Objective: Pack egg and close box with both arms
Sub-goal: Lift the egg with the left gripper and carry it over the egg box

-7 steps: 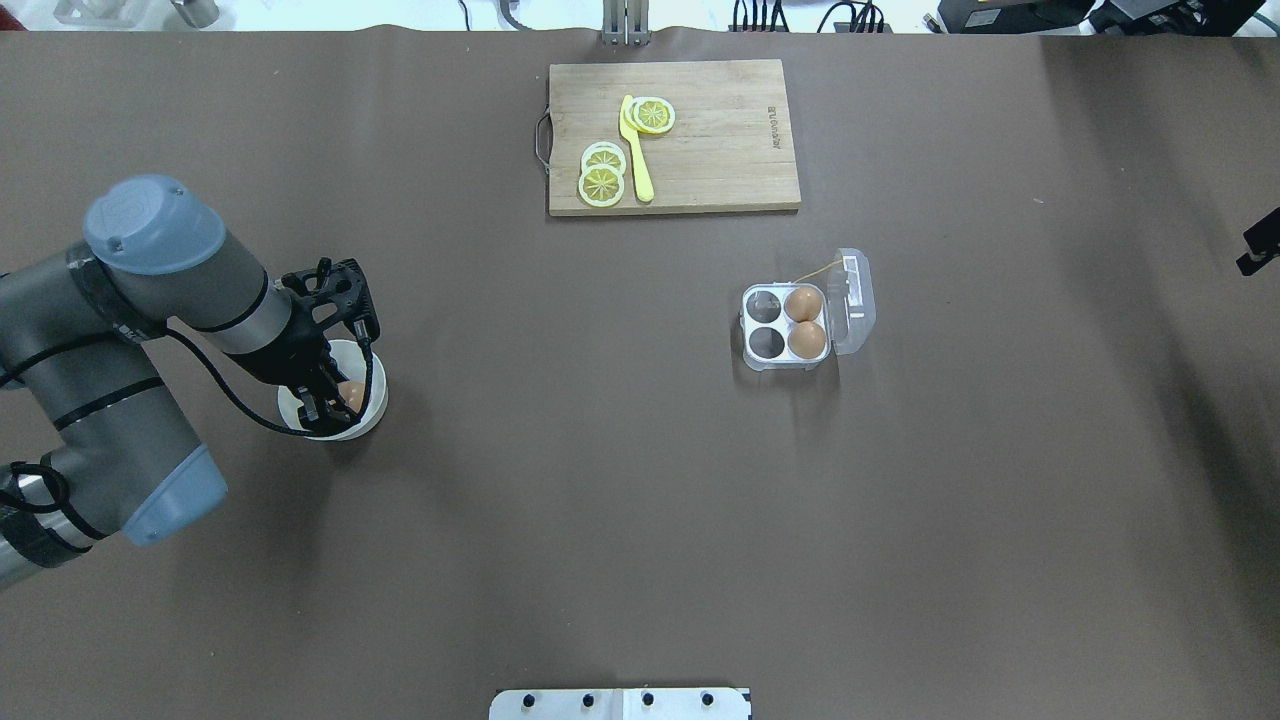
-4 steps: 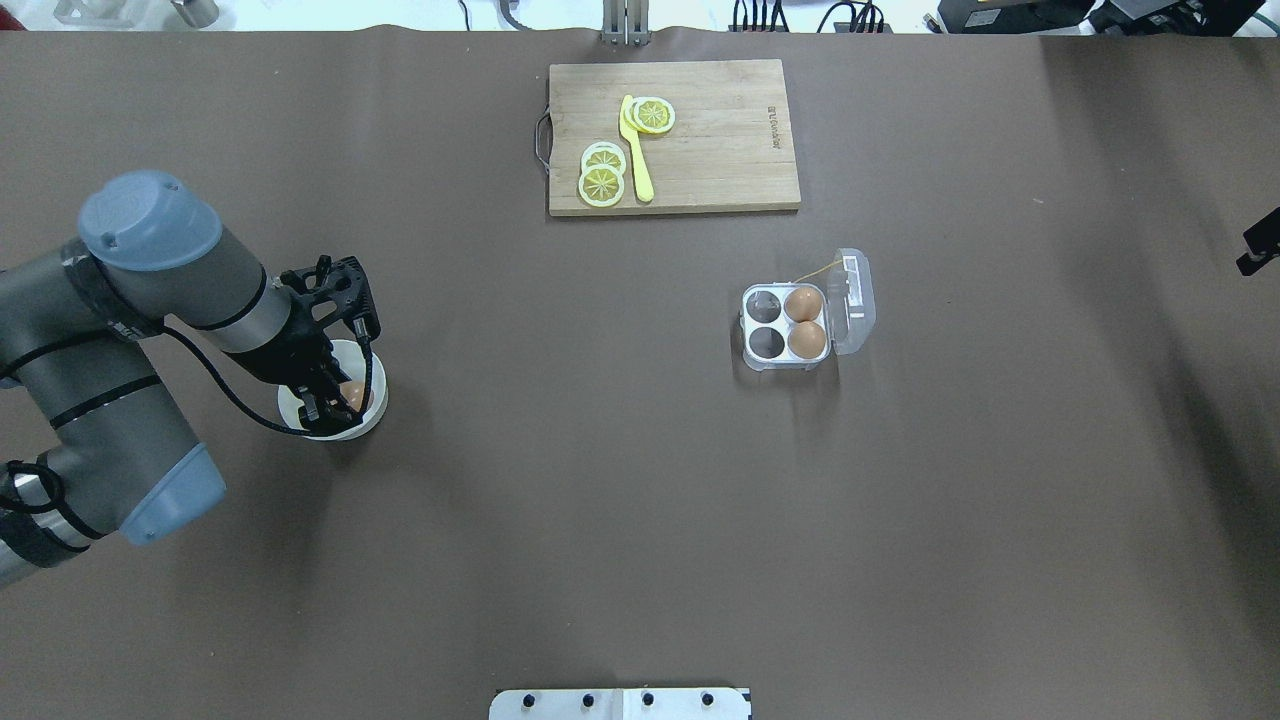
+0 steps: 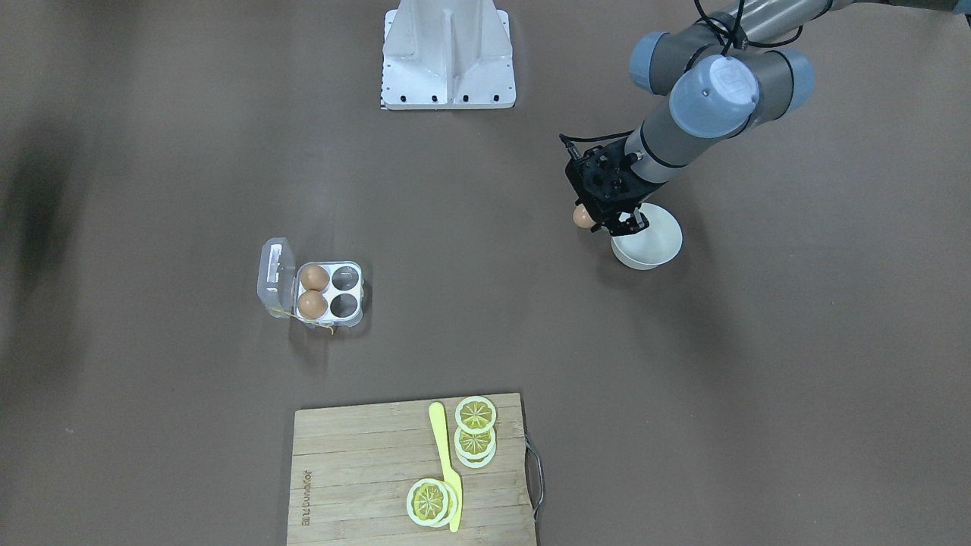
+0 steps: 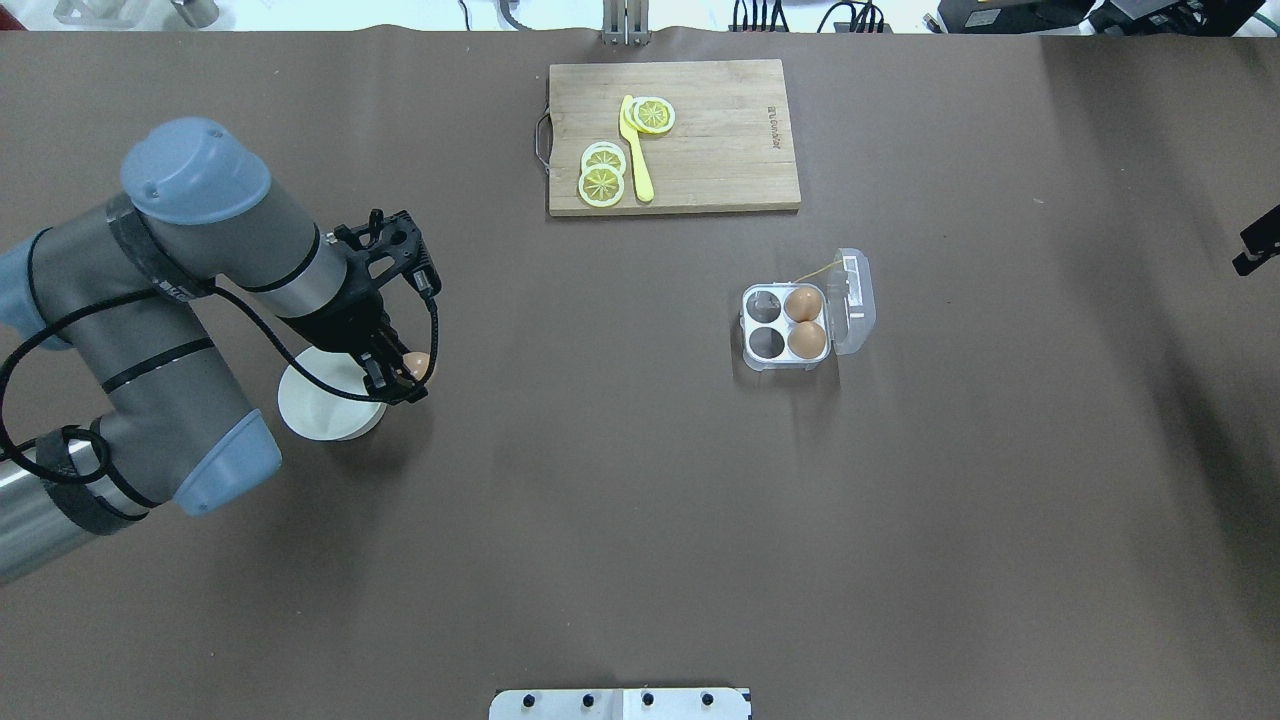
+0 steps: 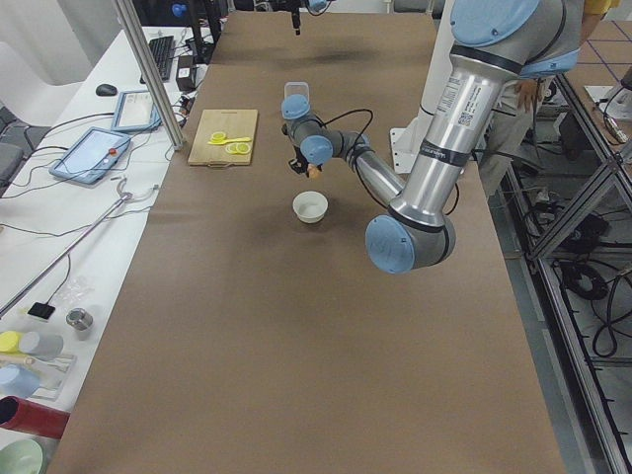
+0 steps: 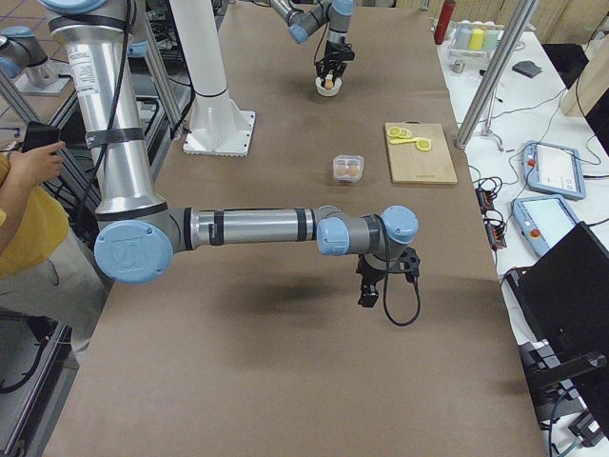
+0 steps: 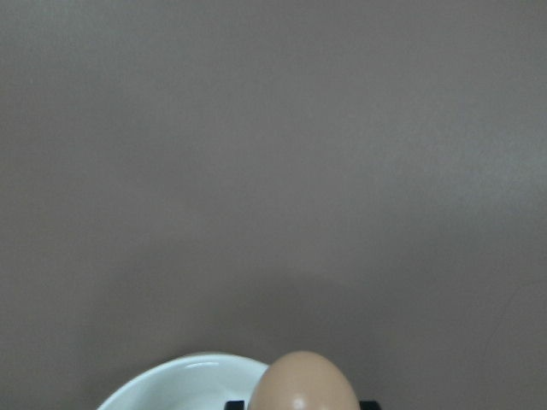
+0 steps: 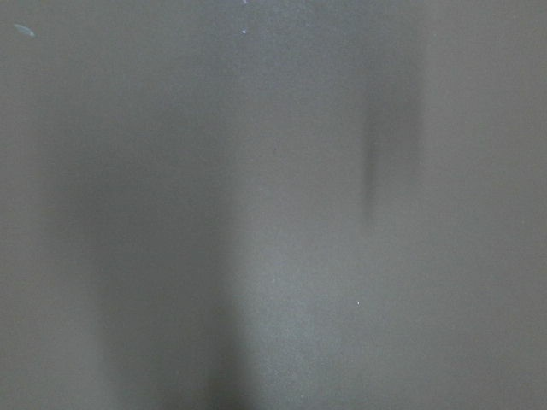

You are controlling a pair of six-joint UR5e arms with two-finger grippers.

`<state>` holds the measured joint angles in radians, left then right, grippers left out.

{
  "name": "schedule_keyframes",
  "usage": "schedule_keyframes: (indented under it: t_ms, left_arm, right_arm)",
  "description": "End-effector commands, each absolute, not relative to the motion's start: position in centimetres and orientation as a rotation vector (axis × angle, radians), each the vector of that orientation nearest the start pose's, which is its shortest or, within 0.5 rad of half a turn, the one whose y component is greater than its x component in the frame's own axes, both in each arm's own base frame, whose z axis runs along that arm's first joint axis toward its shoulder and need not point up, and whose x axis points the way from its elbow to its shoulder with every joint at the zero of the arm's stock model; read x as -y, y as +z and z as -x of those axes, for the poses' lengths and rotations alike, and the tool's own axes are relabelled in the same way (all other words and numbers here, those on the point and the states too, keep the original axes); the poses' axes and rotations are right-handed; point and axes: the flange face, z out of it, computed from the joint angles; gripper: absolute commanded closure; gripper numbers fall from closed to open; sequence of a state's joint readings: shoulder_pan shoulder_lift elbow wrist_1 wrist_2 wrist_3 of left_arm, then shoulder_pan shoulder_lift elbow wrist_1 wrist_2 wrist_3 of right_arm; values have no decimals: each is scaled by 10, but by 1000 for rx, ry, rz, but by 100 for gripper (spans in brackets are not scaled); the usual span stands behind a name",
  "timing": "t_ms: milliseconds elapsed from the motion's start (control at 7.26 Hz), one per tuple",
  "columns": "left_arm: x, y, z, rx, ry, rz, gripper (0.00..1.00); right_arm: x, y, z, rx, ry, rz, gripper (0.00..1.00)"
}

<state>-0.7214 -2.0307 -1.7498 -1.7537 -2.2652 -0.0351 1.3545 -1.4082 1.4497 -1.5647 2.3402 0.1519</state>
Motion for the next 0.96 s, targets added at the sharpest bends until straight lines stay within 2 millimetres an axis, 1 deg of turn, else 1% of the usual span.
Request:
schedule_keyframes:
  t_ms: [0, 138, 551, 827]
  left_arm:
    - [480, 247, -445, -1005, 963, -440, 62]
    - [490, 226, -457, -1018, 935, -436, 62]
    - [503, 175, -488, -1053, 882, -425, 62]
    - [507, 139, -518, -1072, 855, -401, 62]
  right_arm:
    - [564, 632, 58, 765, -80, 97, 0]
    - [564, 633, 58, 765, -79, 98, 0]
    - [564, 633, 59, 765, -80, 99, 0]
    - [564, 633, 60, 765, -81, 101, 0]
